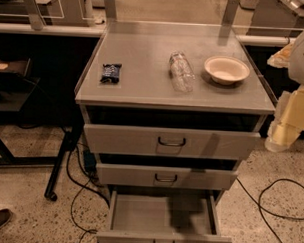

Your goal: Close bottom drawer

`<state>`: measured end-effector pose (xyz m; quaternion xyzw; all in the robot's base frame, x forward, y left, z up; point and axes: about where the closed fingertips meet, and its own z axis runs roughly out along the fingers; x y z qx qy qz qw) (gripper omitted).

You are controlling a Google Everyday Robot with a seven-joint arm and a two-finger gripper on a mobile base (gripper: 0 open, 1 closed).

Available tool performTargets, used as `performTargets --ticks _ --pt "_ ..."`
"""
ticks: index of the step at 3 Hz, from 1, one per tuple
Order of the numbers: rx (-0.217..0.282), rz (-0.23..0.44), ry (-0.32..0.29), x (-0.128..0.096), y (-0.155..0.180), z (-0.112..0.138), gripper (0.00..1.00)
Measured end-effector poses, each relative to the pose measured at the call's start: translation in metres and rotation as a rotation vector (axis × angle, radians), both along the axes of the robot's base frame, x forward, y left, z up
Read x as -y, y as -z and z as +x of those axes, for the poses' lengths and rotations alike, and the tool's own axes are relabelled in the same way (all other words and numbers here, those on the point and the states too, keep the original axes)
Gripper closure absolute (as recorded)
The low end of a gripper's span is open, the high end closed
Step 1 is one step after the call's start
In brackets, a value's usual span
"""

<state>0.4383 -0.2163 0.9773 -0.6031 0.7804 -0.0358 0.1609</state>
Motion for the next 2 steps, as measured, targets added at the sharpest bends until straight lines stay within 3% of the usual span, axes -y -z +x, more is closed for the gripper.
performTargets --ticks 1,2 --pt "0.000 0.000 0.000 0.0000 0.0000 0.0000 0.00" --pt "0.000 0.000 0.000 0.0000 0.0000 0.0000 0.15"
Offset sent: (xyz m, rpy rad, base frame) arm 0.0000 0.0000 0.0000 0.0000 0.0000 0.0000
